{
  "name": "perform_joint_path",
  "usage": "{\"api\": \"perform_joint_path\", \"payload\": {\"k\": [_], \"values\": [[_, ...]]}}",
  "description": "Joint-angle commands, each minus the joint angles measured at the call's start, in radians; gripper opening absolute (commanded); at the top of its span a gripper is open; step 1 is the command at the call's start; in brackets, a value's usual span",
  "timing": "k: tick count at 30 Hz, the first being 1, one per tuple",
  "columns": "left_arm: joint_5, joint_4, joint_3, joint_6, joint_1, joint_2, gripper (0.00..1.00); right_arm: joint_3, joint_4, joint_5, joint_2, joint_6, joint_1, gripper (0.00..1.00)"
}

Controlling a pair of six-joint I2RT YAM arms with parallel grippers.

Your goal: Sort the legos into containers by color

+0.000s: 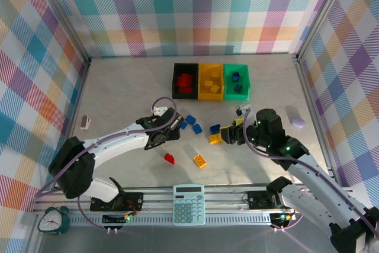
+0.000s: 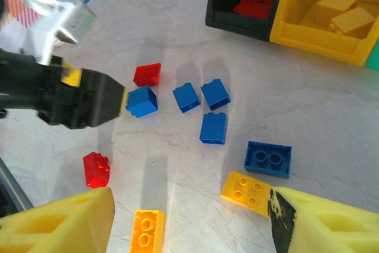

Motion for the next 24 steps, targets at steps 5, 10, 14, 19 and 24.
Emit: {"api": "perform_joint_path", "payload": {"k": [5,10,14,19,24], "values": [[0.005,0.028,0.043,-0.035,0.043,0.075,0.84,-0.014,0.005,-0.069,-0.004,0.007,0.007,0.70],[0.021,0.063,0.065,0.002,0.062,0.140,0.80,-0.015,0.010,-0.075,0.009,0.004,0.007,0.69],[0.057,0.082,0.074,0.018,0.081,0.183,0.78,-0.016,0.008,-0.074,0.007,0.003,0.007,0.69],[0.086,0.097,0.083,0.025,0.086,0.228,0.76,-0.016,0.010,-0.073,0.008,0.000,0.007,0.69],[0.083,0.099,0.087,0.020,0.090,0.252,0.72,-0.016,0.010,-0.075,0.012,0.000,0.007,0.68]]}}
